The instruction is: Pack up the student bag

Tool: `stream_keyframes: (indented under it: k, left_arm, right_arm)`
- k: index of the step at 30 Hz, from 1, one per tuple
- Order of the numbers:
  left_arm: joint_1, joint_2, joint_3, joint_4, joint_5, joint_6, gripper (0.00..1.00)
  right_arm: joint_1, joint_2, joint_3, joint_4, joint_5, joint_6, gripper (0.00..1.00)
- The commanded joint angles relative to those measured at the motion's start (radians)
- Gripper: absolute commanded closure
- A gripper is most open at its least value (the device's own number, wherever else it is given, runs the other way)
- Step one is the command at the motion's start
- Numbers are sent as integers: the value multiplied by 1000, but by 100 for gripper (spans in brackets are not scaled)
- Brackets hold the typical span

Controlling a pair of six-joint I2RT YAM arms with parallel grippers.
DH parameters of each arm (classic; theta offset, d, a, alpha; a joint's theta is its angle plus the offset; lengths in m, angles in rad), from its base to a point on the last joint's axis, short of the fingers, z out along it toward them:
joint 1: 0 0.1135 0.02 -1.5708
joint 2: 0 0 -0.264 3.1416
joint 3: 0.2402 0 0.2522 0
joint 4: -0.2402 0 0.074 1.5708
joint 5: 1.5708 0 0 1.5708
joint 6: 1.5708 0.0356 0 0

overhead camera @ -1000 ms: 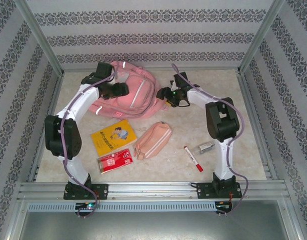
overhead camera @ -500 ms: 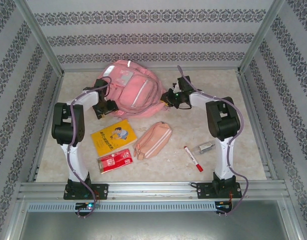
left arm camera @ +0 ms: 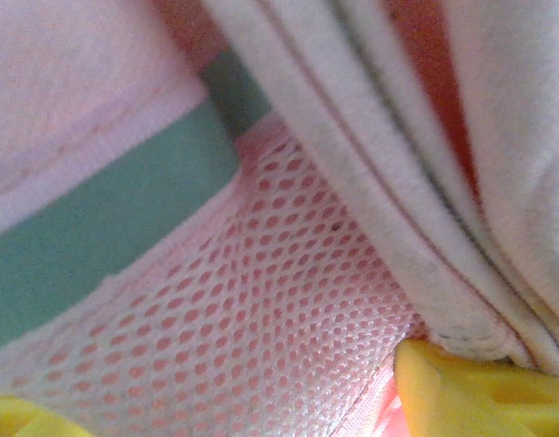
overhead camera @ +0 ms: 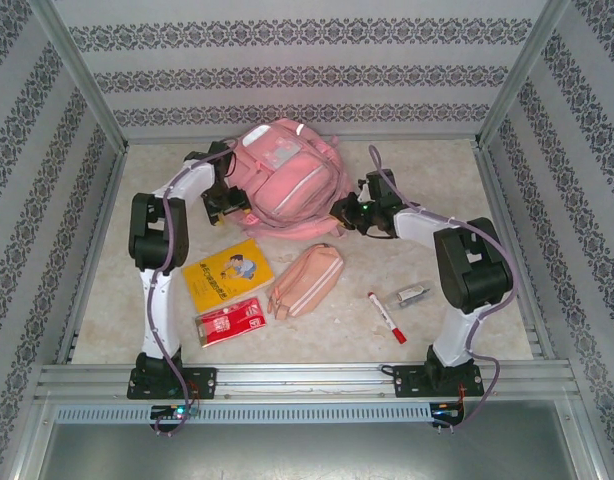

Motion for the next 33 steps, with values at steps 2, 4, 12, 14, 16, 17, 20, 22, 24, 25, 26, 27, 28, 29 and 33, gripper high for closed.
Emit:
stream_keyframes:
  k: [2, 4, 12, 14, 16, 17, 20, 22, 24, 25, 26, 27, 28, 29, 33]
  left_arm:
    - [-98, 97, 93, 323, 136, -15, 29]
    - [-110, 116, 131, 315, 158, -13, 29]
    - [-161, 144, 181, 311, 177, 9, 29]
    - [-167, 158, 208, 303, 187, 11, 28]
    - [-169, 168, 239, 293, 200, 17, 28]
    - [-169, 170, 255, 282, 199, 24, 27]
    - [-167, 151, 301, 234, 183, 59, 25]
    - [-161, 118, 307, 213, 148, 74, 24]
    - [-147, 79, 306, 191, 120, 76, 22]
    - [-139, 59, 304, 178, 111, 73, 22]
    - [-132, 38, 299, 164, 102, 66, 22]
    - [-128, 20, 295, 154, 94, 64, 21]
    - [-126, -1, 291, 137, 82, 67, 21]
    - [-125, -21, 284, 122, 69, 74, 21]
    - [-127, -100, 213, 87, 78, 62, 21]
  right_arm:
    - [108, -89, -29, 62, -4, 35, 86]
    - [142, -112, -42, 67, 27, 38, 86]
    - [259, -160, -75, 117, 82, 23, 87]
    - [251, -147, -65, 85, 93, 3, 87]
    - [234, -129, -61, 88, 78, 2, 86]
    - [231, -119, -56, 88, 64, 5, 84]
    - [256, -101, -31, 66, 46, -36, 67]
    - [269, -107, -26, 41, 43, -70, 58]
    - [264, -134, -26, -25, 72, -119, 55]
    - [254, -155, -26, -78, 96, -154, 54]
    - [241, -179, -31, -119, 112, -189, 52]
    - [227, -205, -40, -154, 126, -217, 51]
    - [208, -233, -47, -195, 134, -249, 49]
    - [188, -260, -53, -232, 132, -283, 46]
    - [92, -342, -52, -407, 139, -413, 42]
